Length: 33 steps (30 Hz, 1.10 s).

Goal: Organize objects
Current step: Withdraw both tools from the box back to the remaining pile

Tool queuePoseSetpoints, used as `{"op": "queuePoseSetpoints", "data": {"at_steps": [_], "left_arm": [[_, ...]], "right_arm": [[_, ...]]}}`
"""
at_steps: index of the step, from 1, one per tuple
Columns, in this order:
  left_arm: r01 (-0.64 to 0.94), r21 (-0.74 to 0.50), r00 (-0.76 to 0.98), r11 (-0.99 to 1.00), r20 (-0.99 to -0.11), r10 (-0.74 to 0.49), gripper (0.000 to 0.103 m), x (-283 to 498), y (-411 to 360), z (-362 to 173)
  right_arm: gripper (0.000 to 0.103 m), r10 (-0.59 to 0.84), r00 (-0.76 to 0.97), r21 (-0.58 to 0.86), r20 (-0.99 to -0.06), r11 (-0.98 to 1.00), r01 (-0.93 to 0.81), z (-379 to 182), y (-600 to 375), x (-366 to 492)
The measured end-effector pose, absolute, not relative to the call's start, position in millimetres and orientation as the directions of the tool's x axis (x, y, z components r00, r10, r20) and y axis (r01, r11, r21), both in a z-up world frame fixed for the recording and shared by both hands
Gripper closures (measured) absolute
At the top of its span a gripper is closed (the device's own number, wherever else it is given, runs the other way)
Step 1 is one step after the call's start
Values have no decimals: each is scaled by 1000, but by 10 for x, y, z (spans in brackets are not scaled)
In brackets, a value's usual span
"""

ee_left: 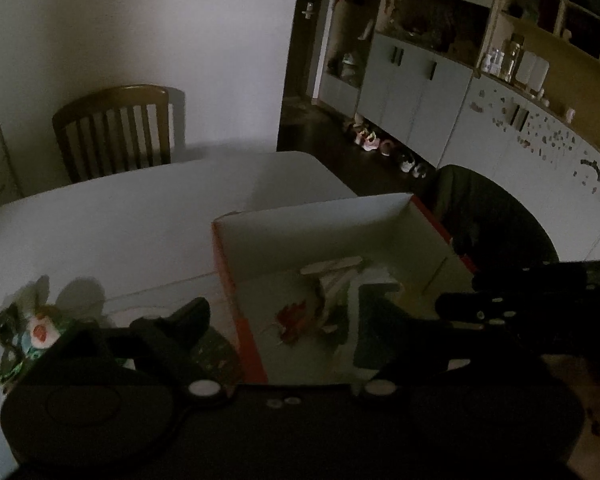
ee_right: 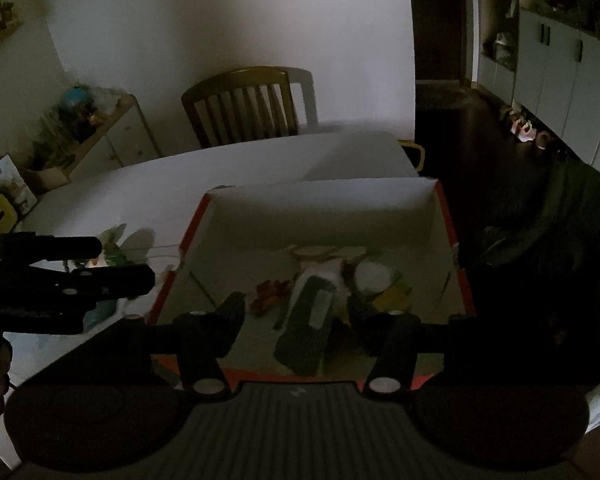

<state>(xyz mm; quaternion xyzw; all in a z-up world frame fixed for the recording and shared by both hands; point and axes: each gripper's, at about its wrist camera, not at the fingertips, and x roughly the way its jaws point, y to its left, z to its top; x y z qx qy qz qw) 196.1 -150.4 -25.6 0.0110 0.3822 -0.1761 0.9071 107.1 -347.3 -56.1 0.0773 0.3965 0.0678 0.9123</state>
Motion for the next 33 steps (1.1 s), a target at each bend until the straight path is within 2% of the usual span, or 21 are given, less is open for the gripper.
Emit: {"op": "queuePoseSetpoints", "data": {"at_steps": [4,8,11,18,33], "left_arm": [[315,-125,659,941,-684,-312,9,1871,-1305,-235],[296,-122,684,947,-665,-299,1,1786,-1096,-202],[282,-121,693,952,-660,-289,1,1744,-910,-204],[231,-106,701,967,-671,-241,0,1737,-451,-269],[60,-102,752,993,-649,-112,0,2008,855,-278]], "right_arm": [[36,182,692,185,-699,980,-71,-526,-3275,968],[28,194,710,181,-677,979,-94,-456,-3026,916],[20,209,721,182,-661,976,-116,-429,-2820,891],[15,255,718,197,-648,966,-166,-457,-2353,896],[15,260,691,186,-675,966,-182,-594,-1521,1139]]}}
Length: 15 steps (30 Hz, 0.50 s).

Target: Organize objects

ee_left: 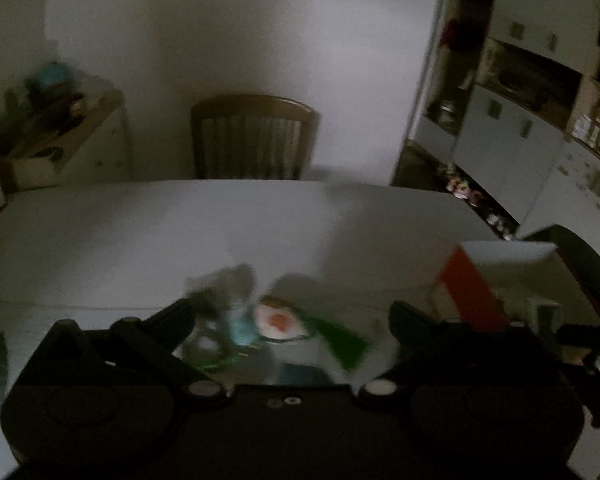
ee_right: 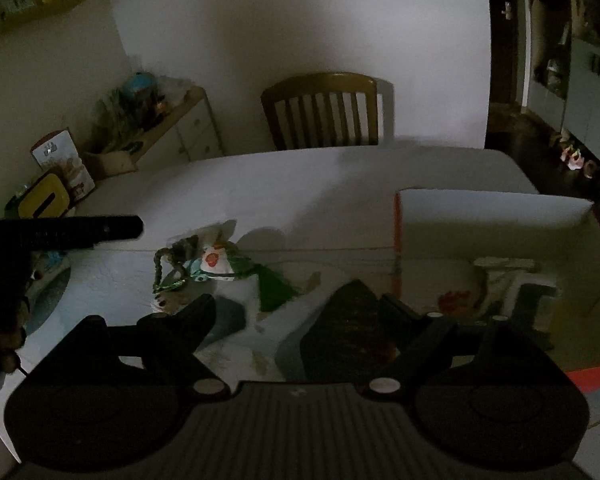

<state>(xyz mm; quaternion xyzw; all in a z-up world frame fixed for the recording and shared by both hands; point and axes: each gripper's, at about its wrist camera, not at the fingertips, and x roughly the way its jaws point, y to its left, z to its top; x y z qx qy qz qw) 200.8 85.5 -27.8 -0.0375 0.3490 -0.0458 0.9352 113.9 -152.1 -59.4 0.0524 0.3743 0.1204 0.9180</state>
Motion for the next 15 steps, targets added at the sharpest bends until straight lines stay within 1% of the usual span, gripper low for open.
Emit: {"op": "queuePoseSetpoints", "data": {"at_steps": [4,15], "left_arm": [[19,-97,758,995,-648,-77,0,2119,1158,-328],[-38,-107,706,993,-707,-49,0,2426,1753,-764]], "right_arm": [[15,256,680,175,-687,967,-187,-630,-1336,1254],[15,259,644,144,-719,963,-227,-770,-837,1670]]}}
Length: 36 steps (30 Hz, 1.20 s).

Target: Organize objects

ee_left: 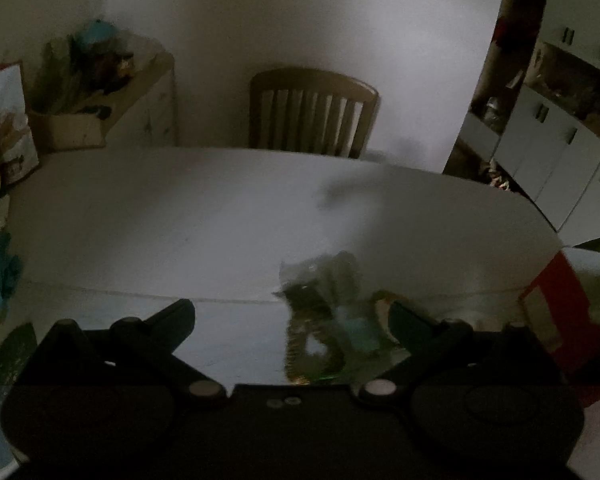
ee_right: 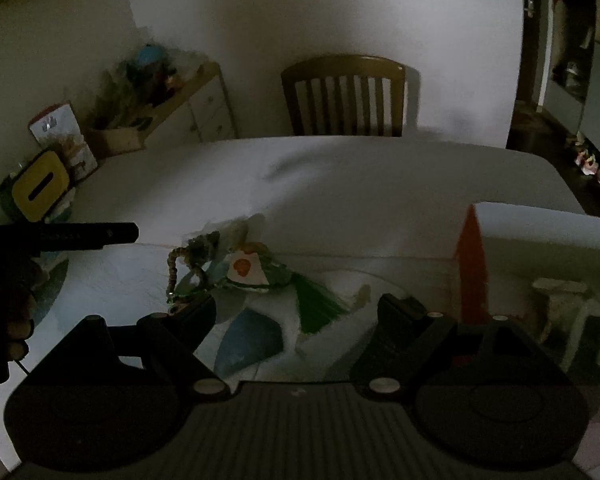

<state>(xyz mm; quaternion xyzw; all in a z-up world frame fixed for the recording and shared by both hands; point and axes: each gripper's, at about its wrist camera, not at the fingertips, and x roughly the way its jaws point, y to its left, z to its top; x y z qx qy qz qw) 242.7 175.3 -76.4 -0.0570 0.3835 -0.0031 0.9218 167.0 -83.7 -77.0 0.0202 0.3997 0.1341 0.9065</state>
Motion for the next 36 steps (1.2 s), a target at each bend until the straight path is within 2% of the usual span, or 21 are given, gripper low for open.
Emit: {"op": "queuePoseSetpoints", "data": {"at_steps": [8,18,24,27,29,34,36], "left_arm": [[-34,-129,643,991,-762,-77,5,2588,1925,-1173],[-43,-188,627,981,-770,-120,16,2722,1979,-1448],[-48,-224,623,973,-768,-146,29,2807,1978,-1557],[-40,-241,615,970,-771,-166,36,2825,1975,-1601],[-38,-251,609,967,-773,-177,44,2825,1981,-1626],[-44,-279,604,959,-772,-197,54,2820,2010,-1678],[-47,-295,606,954,-768,-208,59,2821,2017,-1684]], "right_arm": [[15,261,608,120,-750,957,-263,-975,-565,1999],[15,262,552,122,-791,953,-278,-1311,-317,2527],[15,236,514,114,-825,960,-257,-1540,-197,2819],[15,256,493,149,-831,958,-246,-1616,-165,2925],[15,266,487,157,-832,955,-253,-1638,-131,2963],[15,287,468,175,-836,947,-268,-1720,-53,3030],[19,293,458,185,-839,946,-267,-1753,-36,3049]]}}
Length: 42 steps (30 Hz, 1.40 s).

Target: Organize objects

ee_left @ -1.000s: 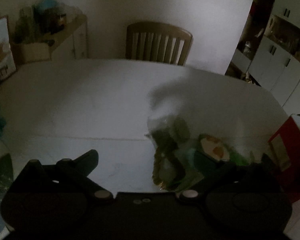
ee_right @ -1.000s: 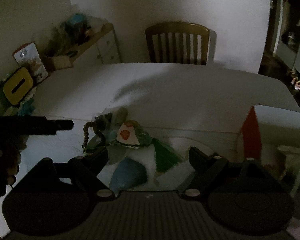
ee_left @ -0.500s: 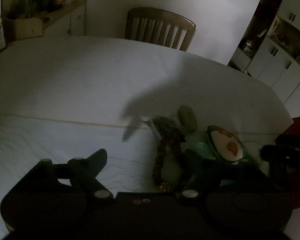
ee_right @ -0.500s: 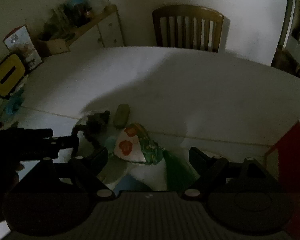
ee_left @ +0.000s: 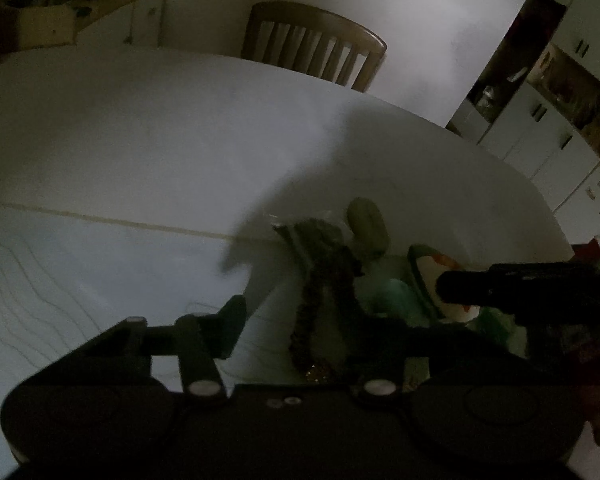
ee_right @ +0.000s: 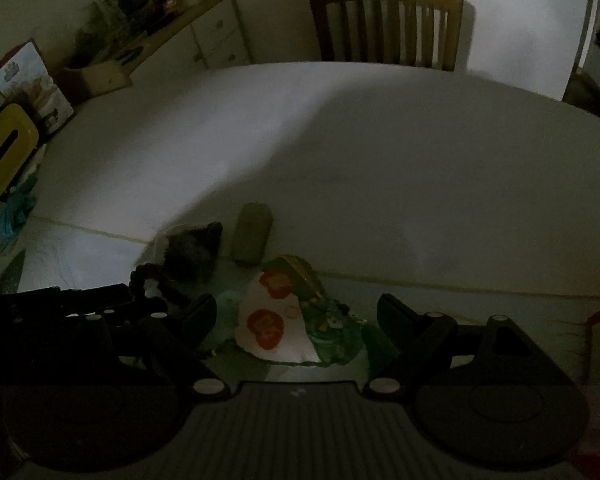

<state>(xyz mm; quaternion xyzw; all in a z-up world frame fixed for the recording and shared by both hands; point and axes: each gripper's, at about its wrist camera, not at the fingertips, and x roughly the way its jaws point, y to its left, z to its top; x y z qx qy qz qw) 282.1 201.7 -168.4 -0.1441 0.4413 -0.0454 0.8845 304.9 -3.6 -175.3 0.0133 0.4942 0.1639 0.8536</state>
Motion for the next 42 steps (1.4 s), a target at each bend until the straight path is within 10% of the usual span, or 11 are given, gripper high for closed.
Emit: {"op": "queuePoseSetpoints", "data": {"at_steps": [13,42], "left_arm": [[-22,-362,612,932,-742,-274,95,2805,1990,-1670],[71,-447,648,892,-659,-382,97,2403,1673,-776]], "right_arm": [[41,280,443,182,-852,951,-250,-1821,-12,3020],[54,322,558,222,-765,945,-241,-870,-431,2193]]}}
